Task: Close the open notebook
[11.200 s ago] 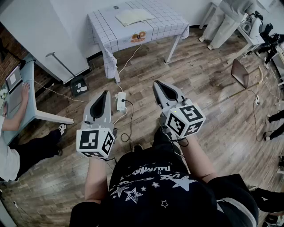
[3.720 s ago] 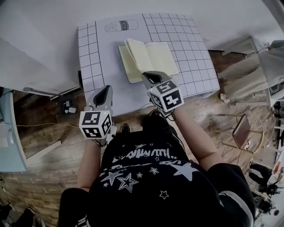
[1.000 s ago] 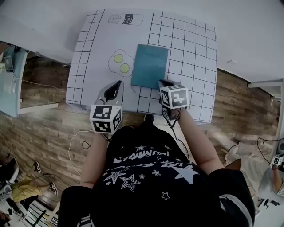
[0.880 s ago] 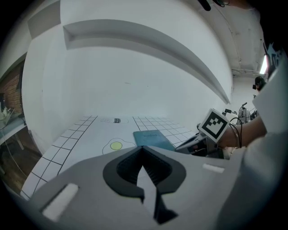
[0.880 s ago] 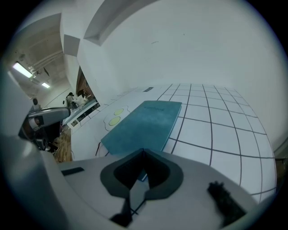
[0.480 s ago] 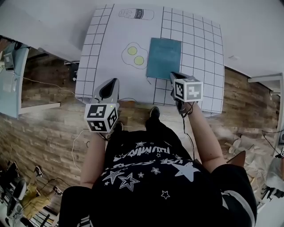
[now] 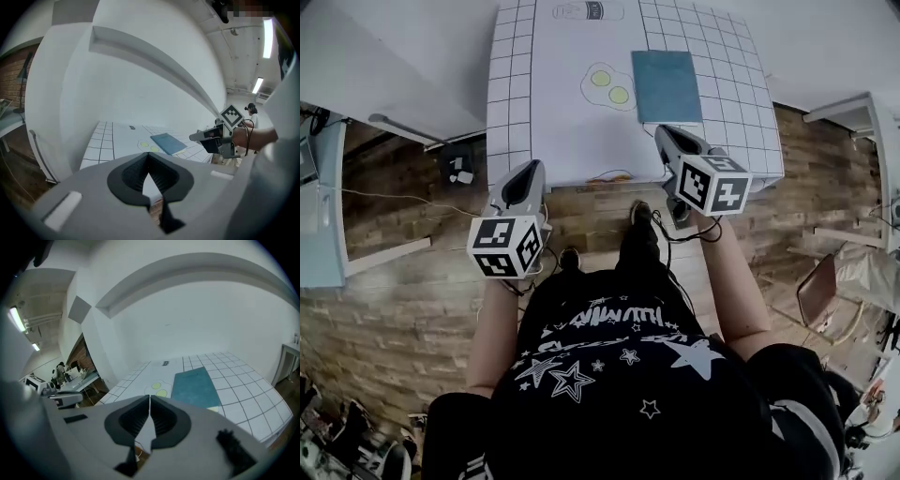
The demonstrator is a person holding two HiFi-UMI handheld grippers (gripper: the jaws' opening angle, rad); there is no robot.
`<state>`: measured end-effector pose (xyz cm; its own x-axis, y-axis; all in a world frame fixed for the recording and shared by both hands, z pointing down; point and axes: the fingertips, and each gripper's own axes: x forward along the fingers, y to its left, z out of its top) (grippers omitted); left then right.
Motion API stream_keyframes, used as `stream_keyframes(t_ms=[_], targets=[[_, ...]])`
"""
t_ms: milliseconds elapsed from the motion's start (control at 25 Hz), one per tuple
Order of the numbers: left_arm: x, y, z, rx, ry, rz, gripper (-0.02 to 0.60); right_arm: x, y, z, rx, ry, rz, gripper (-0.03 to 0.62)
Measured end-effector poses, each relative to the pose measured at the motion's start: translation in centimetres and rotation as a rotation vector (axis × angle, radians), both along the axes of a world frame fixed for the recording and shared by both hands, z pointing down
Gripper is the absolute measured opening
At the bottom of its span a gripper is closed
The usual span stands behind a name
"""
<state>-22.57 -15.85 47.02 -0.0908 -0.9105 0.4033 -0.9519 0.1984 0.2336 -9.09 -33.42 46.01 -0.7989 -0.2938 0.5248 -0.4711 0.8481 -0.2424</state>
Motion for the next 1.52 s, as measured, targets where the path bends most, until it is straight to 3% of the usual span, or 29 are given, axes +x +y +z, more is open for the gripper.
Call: stream_keyframes(t_ms=[240,600,840,1200,1400,1520], targets=[[0.0,1.7,0.4,0.018,0.018,0.143,0.009,2.8,5.7,-0.1,-0.002,0.001,0.129,0.018],[3.8,1.9,-0.3,0.049,0.020,0.301,0.009,10.3,10.8,-0.4,-0.010,-0.035,0.255,0.018],[7.9,2.3,-2.6,0.073,-0.013,0.318,0.009,13.2,12.1,-2.8,0.027,-0.089,0.229,0.018],[15.8,5.8,-4.7,0.071,-0.062,0.309,0.009,20.5,16.7,-2.5,-0.018,-0.121,0.198,0.018],[19.9,8.8,-6.0,0.083,-0.162,0.285,0.009,23.8,18.4,-2.1,-0.033,-0.131,0.157,0.018],[21.2,10.8,-5.5,0.091,-0.106,0.256,0.009,24.8,19.5,-1.4,-0.038,-0.143,0.142,0.018]])
